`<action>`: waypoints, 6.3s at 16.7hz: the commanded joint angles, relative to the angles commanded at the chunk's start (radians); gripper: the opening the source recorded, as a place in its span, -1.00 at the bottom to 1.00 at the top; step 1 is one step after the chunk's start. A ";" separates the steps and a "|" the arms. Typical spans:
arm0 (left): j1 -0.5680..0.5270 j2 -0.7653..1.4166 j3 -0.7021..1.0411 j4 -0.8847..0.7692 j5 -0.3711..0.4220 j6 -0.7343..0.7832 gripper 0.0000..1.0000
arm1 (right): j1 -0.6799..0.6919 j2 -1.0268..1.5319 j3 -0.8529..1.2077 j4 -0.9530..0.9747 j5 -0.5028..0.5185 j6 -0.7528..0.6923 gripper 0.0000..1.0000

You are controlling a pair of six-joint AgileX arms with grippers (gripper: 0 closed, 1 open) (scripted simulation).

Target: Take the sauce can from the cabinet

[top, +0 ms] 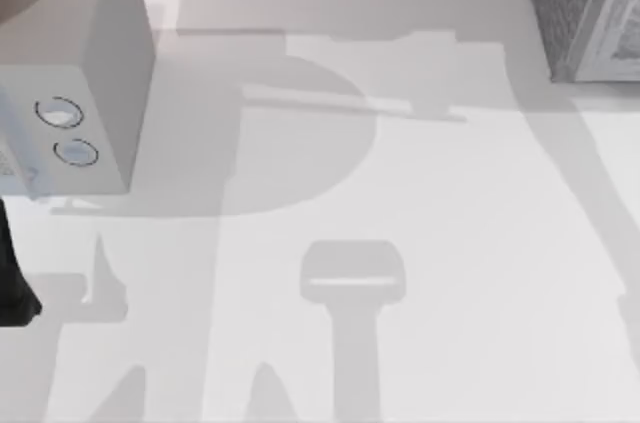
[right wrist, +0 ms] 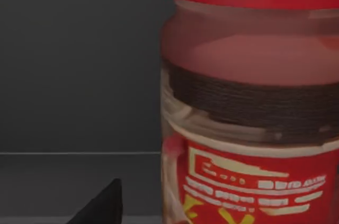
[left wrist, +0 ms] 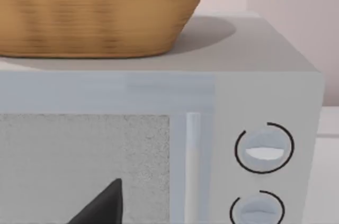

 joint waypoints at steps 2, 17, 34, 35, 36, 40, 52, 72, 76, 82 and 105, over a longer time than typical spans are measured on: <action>0.000 0.000 0.000 0.000 0.000 0.000 1.00 | 0.000 0.000 0.000 0.000 0.000 0.000 1.00; 0.000 0.000 0.000 0.000 0.000 0.000 1.00 | -0.048 0.238 0.269 -0.029 -0.044 -0.001 1.00; 0.000 0.000 0.000 0.000 0.000 0.000 1.00 | -0.048 0.238 0.269 -0.029 -0.044 -0.001 -1.00; 0.000 0.000 0.000 0.000 0.000 0.000 1.00 | -0.048 0.238 0.269 -0.029 -0.044 -0.001 -1.00; 0.000 0.000 0.000 0.000 0.000 0.000 1.00 | -0.048 0.238 0.269 -0.029 -0.044 -0.001 -1.00; 0.000 0.000 0.000 0.000 0.000 0.000 1.00 | -0.046 0.238 0.268 -0.029 -0.045 0.001 -1.00; 0.000 0.000 0.000 0.000 0.000 0.000 1.00 | 0.153 -0.135 0.201 -0.338 0.149 0.003 -1.00; 0.000 0.000 0.000 0.000 0.000 0.000 1.00 | -0.034 -0.758 -0.733 -0.076 -0.191 0.016 -1.00; 0.000 0.000 0.000 0.000 0.000 0.000 1.00 | -0.125 -1.056 -1.245 0.088 -0.273 0.008 -1.00; 0.000 0.000 0.000 0.000 0.000 0.000 1.00 | -0.226 -1.428 -1.775 0.305 -0.300 -0.012 -1.00; 0.000 0.000 0.000 0.000 0.000 0.000 1.00 | -0.129 -0.621 -1.527 1.009 -0.474 -0.013 -1.00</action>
